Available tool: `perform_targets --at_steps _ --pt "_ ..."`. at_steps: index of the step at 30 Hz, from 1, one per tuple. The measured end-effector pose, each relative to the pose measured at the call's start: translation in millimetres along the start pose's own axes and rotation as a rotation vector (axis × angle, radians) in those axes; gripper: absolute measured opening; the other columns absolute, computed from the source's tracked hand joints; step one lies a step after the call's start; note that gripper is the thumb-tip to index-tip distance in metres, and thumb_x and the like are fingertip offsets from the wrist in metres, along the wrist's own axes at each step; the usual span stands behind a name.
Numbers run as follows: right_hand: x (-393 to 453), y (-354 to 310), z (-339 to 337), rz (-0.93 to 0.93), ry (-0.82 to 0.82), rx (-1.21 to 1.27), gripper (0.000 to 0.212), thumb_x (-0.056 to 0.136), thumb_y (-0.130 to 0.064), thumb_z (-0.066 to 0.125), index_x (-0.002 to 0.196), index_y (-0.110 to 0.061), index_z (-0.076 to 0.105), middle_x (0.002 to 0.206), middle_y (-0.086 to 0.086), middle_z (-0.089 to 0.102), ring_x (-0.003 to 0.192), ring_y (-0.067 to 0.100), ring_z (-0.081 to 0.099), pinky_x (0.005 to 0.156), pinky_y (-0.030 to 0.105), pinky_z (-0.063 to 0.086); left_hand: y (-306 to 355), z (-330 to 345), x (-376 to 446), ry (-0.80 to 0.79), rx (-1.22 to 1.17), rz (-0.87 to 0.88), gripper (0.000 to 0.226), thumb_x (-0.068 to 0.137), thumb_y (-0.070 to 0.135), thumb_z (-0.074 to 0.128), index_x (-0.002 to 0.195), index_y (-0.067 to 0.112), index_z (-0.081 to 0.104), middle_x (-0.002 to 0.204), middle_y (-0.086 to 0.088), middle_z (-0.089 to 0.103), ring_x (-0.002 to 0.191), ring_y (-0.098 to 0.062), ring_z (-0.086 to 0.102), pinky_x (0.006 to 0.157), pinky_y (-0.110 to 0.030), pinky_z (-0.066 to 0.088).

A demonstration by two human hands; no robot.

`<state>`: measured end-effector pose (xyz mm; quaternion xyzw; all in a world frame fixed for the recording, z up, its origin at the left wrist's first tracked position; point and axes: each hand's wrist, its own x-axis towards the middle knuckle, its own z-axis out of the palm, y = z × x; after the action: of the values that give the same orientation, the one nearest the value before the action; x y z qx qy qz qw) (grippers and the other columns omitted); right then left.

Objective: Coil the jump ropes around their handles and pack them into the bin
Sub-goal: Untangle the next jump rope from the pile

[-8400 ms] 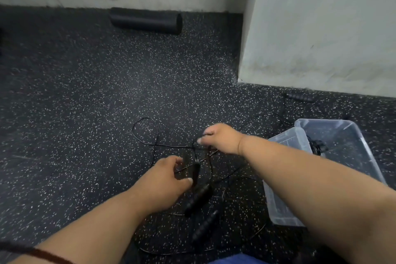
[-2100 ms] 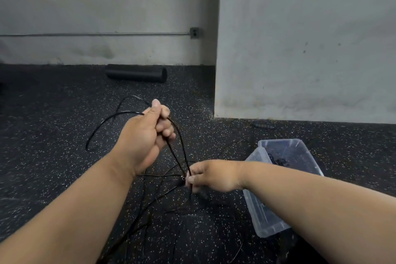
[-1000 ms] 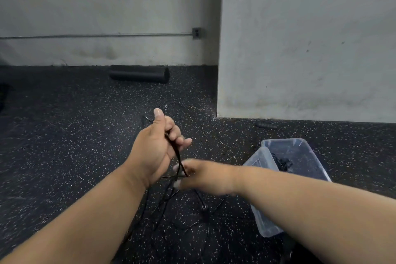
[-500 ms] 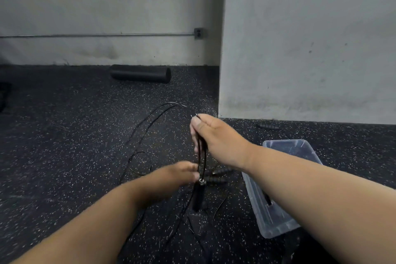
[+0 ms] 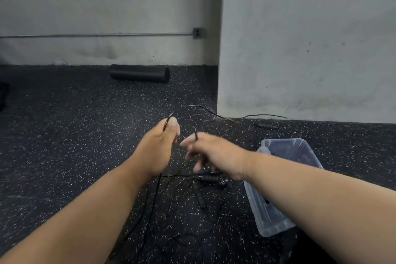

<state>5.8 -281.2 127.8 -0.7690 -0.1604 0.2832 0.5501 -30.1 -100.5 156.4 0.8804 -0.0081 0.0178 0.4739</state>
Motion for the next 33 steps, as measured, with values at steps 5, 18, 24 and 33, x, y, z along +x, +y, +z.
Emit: perform_targets --at_steps 5,18,24,33 --pt "-5 26 37 0.047 -0.272 -0.019 0.032 0.101 -0.02 0.065 0.116 -0.048 0.062 0.087 0.001 0.067 0.061 0.014 0.055 0.055 0.031 0.04 14 7 1 0.021 -0.024 0.058 0.045 0.112 0.046 0.023 0.096 0.015 0.053 0.077 0.01 0.041 0.064 -0.001 0.039 0.062 -0.01 0.036" --pt "-2 -2 15 -0.108 -0.04 -0.031 0.029 0.111 -0.038 0.047 0.104 -0.022 0.071 0.064 -0.004 0.049 0.052 0.01 0.037 0.049 0.026 0.032 -44 20 -10 0.077 -0.077 -0.112 0.047 0.105 0.055 0.042 0.081 0.017 0.056 0.085 0.001 0.061 0.08 -0.016 0.053 0.074 -0.039 0.042" --pt "-7 -24 -1 -0.226 0.029 -0.141 0.033 0.112 -0.038 0.043 0.105 -0.02 0.069 0.064 -0.006 0.052 0.056 0.013 0.041 0.053 0.029 0.035 -63 33 -31 0.4 0.177 0.088 0.024 0.096 0.038 0.062 0.104 0.022 0.046 0.102 0.005 0.043 0.091 -0.017 0.042 0.081 -0.035 0.042" --pt "3 -38 -25 -0.324 0.218 0.098 0.03 0.111 -0.042 0.044 0.105 -0.026 0.069 0.066 -0.003 0.051 0.059 0.02 0.034 0.055 0.036 0.03 -76 54 -42 -0.312 0.375 -0.144 0.05 0.111 0.054 0.026 0.094 0.031 0.067 0.092 0.01 0.072 0.086 -0.005 0.066 0.088 -0.034 0.055"
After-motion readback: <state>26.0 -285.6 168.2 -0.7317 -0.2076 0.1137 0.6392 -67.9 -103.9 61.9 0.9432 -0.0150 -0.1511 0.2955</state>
